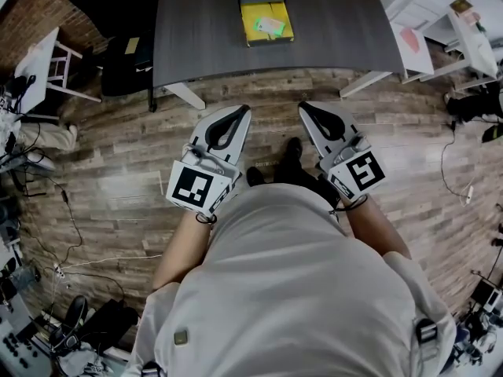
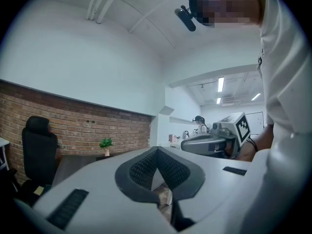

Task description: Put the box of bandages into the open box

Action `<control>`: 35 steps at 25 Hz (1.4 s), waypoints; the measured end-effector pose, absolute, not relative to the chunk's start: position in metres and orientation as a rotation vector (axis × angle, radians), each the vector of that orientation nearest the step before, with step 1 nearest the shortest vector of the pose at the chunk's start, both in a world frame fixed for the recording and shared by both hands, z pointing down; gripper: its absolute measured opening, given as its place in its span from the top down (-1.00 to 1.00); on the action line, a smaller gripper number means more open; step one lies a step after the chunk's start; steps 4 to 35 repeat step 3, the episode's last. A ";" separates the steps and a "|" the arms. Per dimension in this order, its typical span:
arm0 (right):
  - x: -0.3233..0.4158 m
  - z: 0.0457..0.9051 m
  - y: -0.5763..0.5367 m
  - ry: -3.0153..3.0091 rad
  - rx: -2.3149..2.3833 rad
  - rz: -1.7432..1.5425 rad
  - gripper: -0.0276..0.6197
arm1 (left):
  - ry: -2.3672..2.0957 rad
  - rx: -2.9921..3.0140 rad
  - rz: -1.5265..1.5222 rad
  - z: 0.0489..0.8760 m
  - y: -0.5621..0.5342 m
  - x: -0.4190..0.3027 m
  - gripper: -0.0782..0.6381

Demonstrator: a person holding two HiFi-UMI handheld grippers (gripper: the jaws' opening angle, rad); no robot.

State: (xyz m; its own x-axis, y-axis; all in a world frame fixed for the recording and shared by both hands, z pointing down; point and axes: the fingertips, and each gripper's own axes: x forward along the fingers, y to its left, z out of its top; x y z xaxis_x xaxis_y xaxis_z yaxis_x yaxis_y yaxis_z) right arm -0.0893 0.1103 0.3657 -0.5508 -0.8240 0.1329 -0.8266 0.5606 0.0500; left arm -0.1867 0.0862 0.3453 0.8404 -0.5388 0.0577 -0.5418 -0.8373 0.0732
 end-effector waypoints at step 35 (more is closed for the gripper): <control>-0.095 0.364 0.114 -2.653 1.404 0.022 0.85 | -0.858 2.932 0.049 0.344 0.090 -0.190 0.74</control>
